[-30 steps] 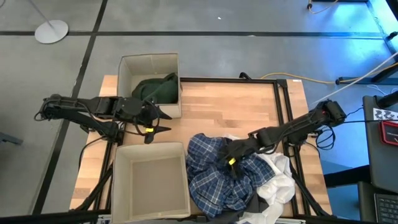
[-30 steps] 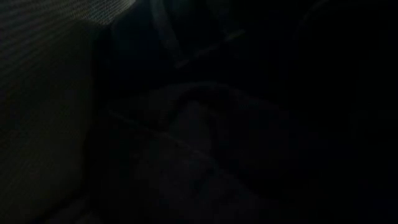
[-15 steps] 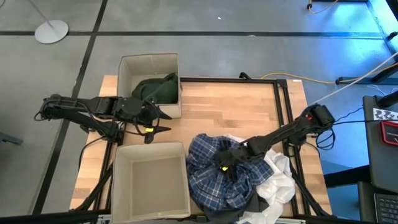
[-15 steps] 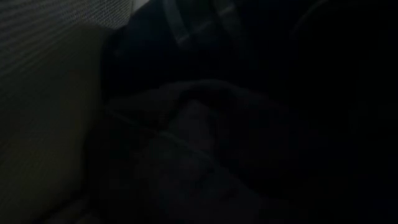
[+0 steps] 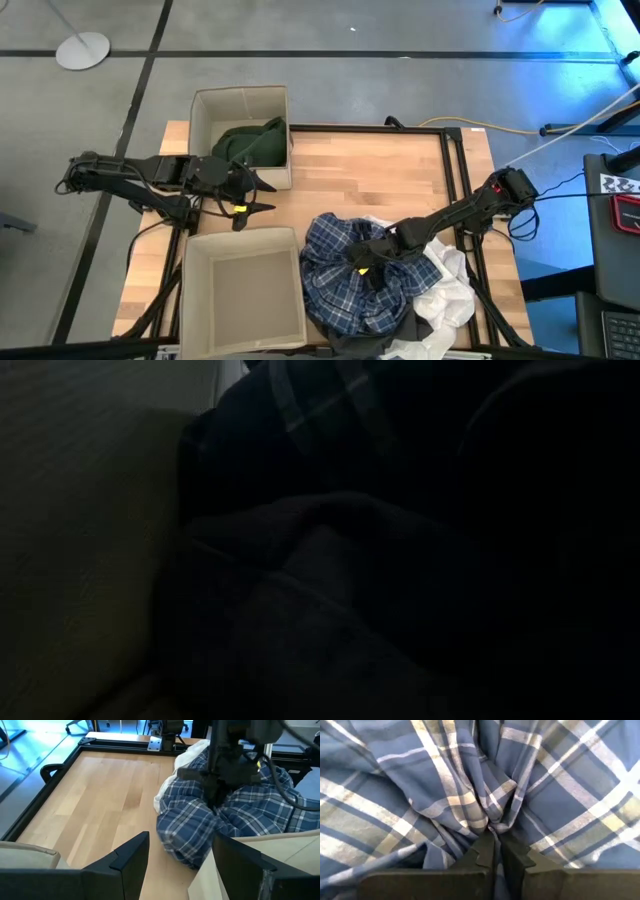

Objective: Sort clothes
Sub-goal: Put the blue long sleeve shirt into the top laundry organizer

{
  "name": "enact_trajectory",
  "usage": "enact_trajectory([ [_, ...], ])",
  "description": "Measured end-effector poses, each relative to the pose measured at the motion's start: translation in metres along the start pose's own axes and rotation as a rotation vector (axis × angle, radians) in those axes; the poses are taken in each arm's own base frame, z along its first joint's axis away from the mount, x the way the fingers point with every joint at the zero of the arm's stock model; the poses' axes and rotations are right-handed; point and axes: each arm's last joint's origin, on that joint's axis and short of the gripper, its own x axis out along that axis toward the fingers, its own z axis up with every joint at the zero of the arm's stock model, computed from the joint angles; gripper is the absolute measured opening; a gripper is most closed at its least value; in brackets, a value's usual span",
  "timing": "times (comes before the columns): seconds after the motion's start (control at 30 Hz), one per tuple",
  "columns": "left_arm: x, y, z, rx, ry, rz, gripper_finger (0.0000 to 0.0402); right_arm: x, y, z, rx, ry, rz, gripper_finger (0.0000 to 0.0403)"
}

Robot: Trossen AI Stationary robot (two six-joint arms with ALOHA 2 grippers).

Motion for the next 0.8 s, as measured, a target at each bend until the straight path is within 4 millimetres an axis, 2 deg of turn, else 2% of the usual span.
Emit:
enact_trajectory([
  [0.13,0.0,0.0,0.0,-0.003,-0.004,0.0,0.0205,-0.03,-0.003,0.018,-0.053,-0.033,-0.045,0.0006],
  [0.27,0.001,0.0,0.001,-0.017,-0.006,-0.001,0.0205,-0.068,-0.009,0.032,-0.082,-0.124,-0.099,0.0011],
  [0.53,0.014,-0.002,0.006,-0.022,-0.04,0.004,0.0205,-0.144,-0.027,0.038,-0.076,-0.341,-0.271,0.0007],
  [0.67,0.029,-0.004,0.01,-0.02,-0.064,0.003,0.0205,-0.169,-0.037,0.037,-0.068,-0.43,-0.348,0.0005],
  [0.8,0.047,-0.007,0.016,-0.017,-0.115,-0.001,0.0205,-0.18,-0.046,0.04,-0.072,-0.503,-0.379,0.0004],
])
